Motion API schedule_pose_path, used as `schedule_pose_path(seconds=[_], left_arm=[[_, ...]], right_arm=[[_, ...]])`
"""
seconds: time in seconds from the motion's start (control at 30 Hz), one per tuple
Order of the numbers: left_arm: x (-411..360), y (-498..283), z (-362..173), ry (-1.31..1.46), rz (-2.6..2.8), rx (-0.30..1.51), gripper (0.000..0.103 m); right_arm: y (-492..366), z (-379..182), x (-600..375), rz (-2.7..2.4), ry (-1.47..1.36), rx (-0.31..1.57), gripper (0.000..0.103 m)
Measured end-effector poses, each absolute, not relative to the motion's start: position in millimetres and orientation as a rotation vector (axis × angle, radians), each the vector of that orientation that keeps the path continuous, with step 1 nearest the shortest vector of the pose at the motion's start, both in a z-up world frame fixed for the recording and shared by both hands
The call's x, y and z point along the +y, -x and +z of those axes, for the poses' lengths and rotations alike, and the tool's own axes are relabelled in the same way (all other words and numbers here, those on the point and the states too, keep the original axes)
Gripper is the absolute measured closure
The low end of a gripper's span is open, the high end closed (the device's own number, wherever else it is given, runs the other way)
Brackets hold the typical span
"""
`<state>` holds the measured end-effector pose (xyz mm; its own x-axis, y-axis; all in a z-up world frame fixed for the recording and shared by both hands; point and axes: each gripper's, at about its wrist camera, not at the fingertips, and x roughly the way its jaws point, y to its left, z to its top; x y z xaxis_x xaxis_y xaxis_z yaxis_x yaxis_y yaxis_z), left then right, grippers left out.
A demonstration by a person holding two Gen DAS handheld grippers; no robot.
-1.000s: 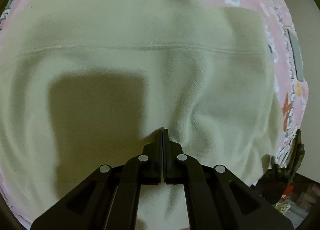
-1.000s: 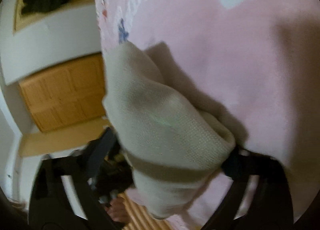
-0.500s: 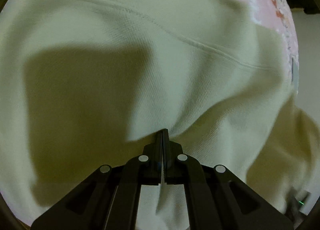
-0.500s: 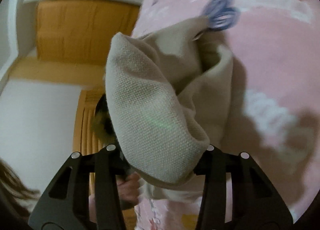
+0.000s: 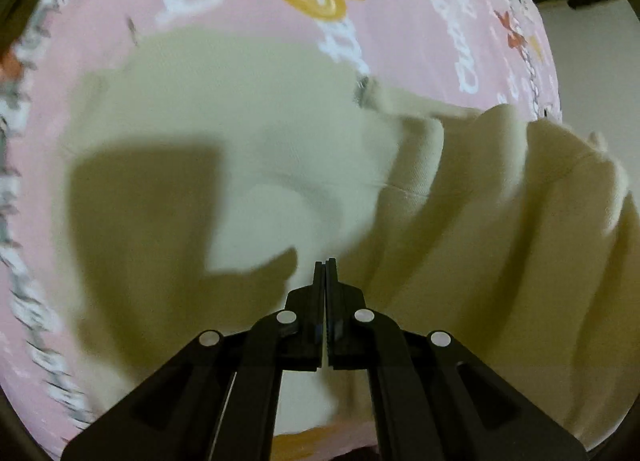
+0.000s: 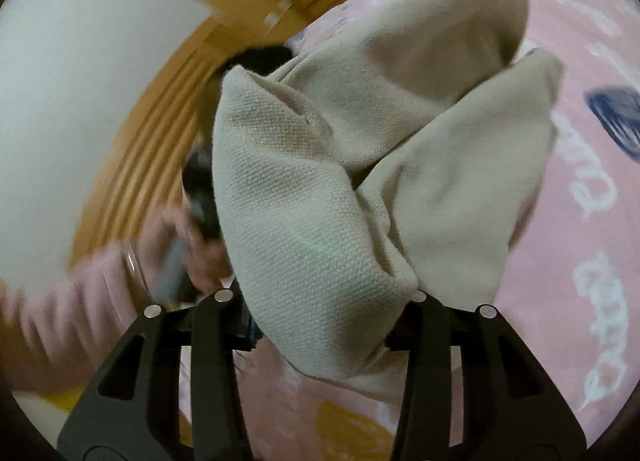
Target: Fold large clothes
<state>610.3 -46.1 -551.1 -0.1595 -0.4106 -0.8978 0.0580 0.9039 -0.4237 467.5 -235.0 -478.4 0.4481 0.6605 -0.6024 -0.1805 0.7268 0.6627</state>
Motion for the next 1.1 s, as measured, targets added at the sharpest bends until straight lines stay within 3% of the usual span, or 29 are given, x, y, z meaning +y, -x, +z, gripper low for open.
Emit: schedule_pose_path(seconds=[0.2, 0.53, 0.77, 0.97, 1.1], left_arm=[[26, -622, -532, 0.086, -0.376, 1.684, 0.102], [101, -616, -516, 0.117, -0.320, 1.606, 0.102], [88, -591, -566, 0.232, -0.390, 1.662, 0.102], [127, -589, -493, 0.342, -0.366, 1.427, 0.102], [121, -584, -481, 0.316, -0.434, 1.432, 0.102]], right_arm=[[-481, -474, -139, 0.694, -0.182, 1.042, 0.062], [-431, -548, -27, 0.668, 0.346, 1.106, 0.062], [-419, -546, -4, 0.618, 0.366, 1.115, 0.058], [-422, -556, 11, 0.600, 0.368, 1.131, 0.056], [-421, -560, 20, 0.577, 0.361, 1.135, 0.055]])
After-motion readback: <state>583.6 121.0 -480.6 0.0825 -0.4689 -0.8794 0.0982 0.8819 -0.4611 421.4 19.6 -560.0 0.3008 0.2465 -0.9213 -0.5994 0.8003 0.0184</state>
